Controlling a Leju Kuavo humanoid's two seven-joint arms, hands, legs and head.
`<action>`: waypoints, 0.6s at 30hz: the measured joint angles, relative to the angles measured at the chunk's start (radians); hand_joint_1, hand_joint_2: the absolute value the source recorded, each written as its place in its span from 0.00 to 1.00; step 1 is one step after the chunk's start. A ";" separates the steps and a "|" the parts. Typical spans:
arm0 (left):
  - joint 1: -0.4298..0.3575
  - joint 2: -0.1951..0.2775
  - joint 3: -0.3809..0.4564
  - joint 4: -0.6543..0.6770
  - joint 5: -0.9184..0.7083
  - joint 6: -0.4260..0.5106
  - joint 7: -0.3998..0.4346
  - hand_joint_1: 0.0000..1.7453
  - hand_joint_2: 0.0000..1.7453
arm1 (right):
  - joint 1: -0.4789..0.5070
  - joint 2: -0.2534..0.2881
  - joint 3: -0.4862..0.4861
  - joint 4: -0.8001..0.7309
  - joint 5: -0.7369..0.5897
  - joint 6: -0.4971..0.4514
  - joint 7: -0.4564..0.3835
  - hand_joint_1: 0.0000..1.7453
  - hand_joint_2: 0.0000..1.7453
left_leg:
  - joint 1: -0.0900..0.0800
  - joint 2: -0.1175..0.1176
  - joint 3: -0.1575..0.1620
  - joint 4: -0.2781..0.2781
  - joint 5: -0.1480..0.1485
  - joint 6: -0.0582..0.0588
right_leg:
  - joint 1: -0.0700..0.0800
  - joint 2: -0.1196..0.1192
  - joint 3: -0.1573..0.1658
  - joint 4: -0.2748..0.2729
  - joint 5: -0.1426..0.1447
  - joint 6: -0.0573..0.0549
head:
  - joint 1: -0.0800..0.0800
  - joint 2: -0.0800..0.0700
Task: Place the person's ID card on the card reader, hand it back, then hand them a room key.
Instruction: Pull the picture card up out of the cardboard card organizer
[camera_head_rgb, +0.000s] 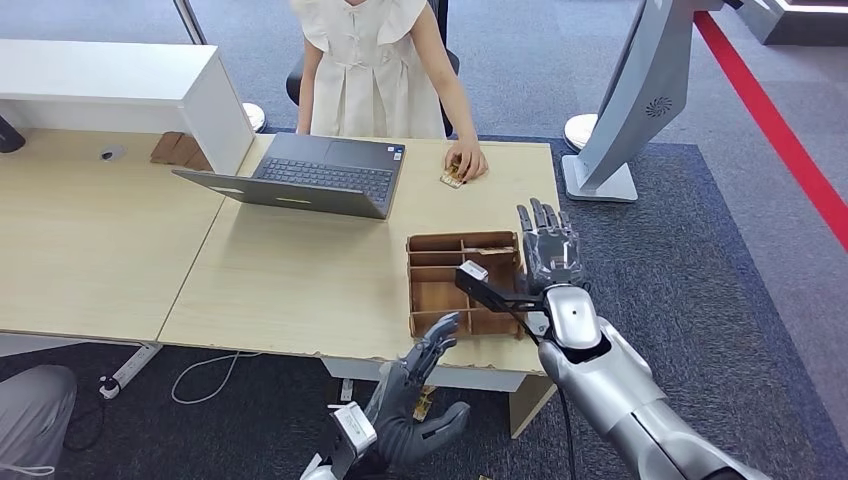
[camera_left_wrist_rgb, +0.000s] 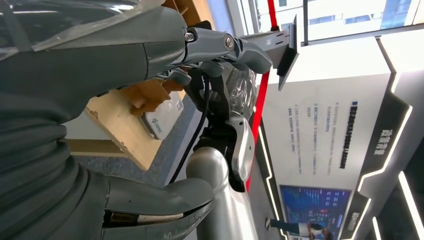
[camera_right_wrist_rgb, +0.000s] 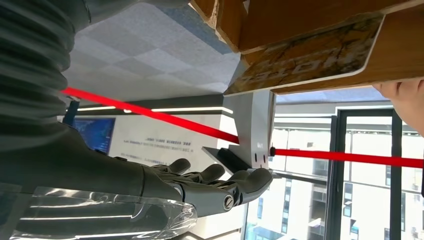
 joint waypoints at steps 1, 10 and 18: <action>0.000 0.000 0.000 0.000 0.000 -0.003 0.000 0.00 1.00 | 0.002 0.000 -0.001 -0.001 0.002 0.001 -0.001 0.00 1.00 | 0.000 0.000 0.000 0.000 0.000 0.000 | 0.000 0.000 0.000 0.000 0.000 0.000 | 0.000 0.000; -0.002 -0.002 -0.002 0.000 -0.004 -0.016 -0.003 0.00 1.00 | 0.007 0.017 -0.002 -0.015 0.020 0.008 -0.024 0.00 1.00 | 0.000 0.000 0.000 0.000 0.000 0.000 | 0.000 0.000 0.000 0.000 0.000 0.000 | 0.000 0.000; -0.005 -0.004 -0.003 0.004 -0.004 -0.010 -0.003 0.00 1.00 | 0.006 0.031 -0.002 -0.017 0.023 0.008 -0.029 0.00 1.00 | 0.000 0.000 0.000 0.000 0.000 0.000 | 0.000 0.000 0.000 0.000 0.000 0.000 | 0.000 0.000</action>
